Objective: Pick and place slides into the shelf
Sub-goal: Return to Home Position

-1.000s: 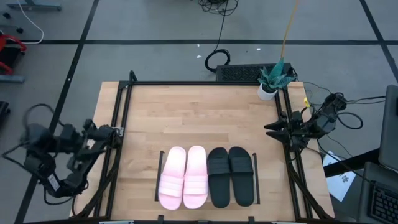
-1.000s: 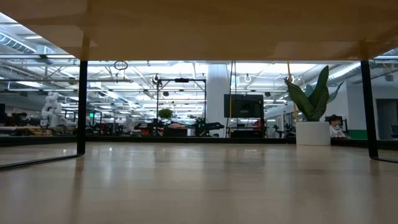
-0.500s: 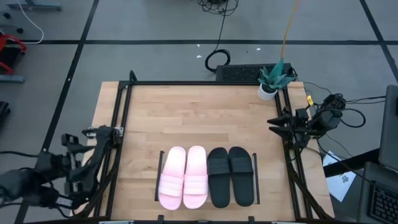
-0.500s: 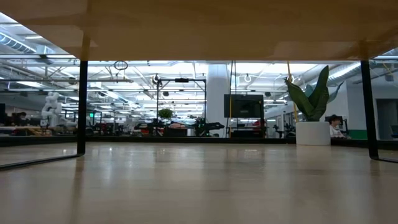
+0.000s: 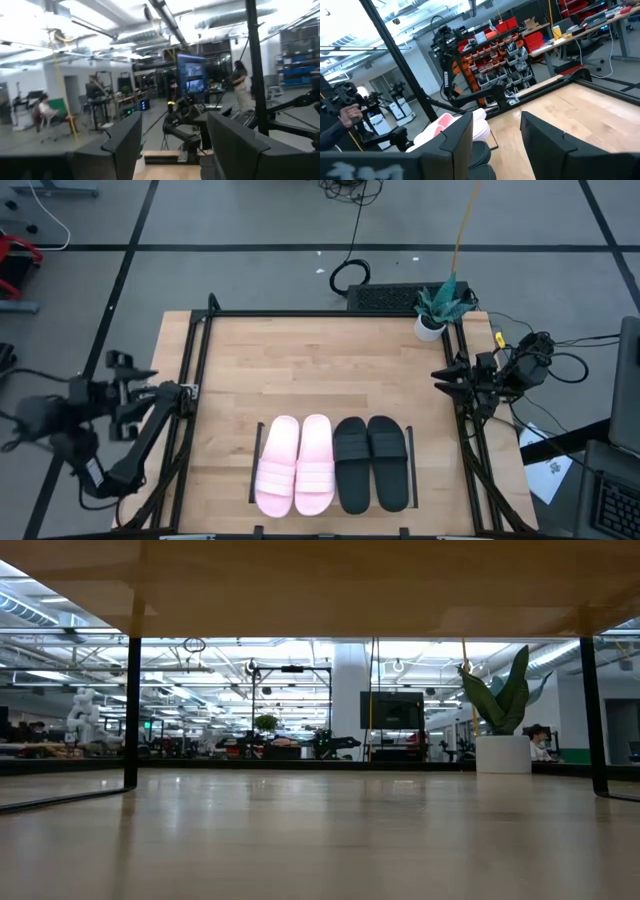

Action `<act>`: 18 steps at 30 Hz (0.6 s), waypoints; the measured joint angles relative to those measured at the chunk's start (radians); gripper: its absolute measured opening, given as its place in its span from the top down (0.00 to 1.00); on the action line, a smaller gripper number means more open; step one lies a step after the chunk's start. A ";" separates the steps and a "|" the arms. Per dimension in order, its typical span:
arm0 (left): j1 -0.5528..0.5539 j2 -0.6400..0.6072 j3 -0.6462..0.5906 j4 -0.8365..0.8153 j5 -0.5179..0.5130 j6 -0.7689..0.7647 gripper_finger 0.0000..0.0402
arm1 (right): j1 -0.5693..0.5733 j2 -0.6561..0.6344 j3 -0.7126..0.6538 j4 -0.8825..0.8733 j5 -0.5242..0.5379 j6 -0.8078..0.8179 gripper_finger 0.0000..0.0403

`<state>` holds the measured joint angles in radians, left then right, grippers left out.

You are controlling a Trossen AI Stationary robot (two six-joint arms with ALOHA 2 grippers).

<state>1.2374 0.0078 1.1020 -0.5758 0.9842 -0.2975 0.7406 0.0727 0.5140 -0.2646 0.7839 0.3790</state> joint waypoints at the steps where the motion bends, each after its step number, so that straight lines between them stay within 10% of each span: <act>1: -0.001 0.000 -0.036 0.044 0.011 -0.001 0.43 | 0.000 0.000 0.000 0.000 0.000 0.000 0.61; 18: -0.261 -0.001 -0.959 1.795 -0.079 -0.674 0.43 | 0.000 0.000 0.000 0.003 0.001 0.052 0.61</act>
<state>0.9763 0.0067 0.1434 1.2189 0.9052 -0.9716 0.7406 0.0727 0.5140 -0.2615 0.7845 0.4311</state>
